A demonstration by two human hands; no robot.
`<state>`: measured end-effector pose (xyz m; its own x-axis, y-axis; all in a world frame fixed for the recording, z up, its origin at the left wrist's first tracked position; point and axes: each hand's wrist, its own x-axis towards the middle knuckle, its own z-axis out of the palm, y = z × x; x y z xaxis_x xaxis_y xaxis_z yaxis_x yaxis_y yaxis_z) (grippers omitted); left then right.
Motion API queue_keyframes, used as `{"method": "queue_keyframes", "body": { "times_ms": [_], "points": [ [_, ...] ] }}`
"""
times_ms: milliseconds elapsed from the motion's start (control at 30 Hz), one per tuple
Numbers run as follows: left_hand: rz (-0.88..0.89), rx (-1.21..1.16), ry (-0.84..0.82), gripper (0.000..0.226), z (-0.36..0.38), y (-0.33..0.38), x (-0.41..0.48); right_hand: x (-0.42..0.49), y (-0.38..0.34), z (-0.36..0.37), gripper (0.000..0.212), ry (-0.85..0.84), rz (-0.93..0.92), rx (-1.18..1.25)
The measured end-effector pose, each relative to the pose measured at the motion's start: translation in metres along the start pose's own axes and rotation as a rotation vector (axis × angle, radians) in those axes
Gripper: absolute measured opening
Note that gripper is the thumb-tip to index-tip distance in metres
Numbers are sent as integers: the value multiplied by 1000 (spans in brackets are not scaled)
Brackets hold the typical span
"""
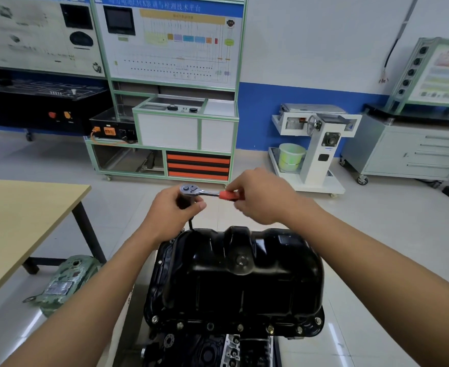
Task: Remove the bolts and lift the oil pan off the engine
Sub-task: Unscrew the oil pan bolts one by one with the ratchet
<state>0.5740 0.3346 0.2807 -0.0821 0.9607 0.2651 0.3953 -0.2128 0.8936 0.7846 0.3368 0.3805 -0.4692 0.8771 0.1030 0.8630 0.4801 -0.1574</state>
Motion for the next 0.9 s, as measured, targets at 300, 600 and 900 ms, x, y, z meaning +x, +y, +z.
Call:
{"method": "queue_keyframes", "body": {
  "times_ms": [300,600,900],
  "points": [
    [42,-39,-243,22,-6,1,-6,41,3,17,30,136,-28,-37],
    [62,-70,-30,18,0,-1,-1,31,10,18,16,104,2,-66],
    [90,-54,148,10,10,-2,1,-4,-19,3,38,-16,1,-28]
  ]
}}
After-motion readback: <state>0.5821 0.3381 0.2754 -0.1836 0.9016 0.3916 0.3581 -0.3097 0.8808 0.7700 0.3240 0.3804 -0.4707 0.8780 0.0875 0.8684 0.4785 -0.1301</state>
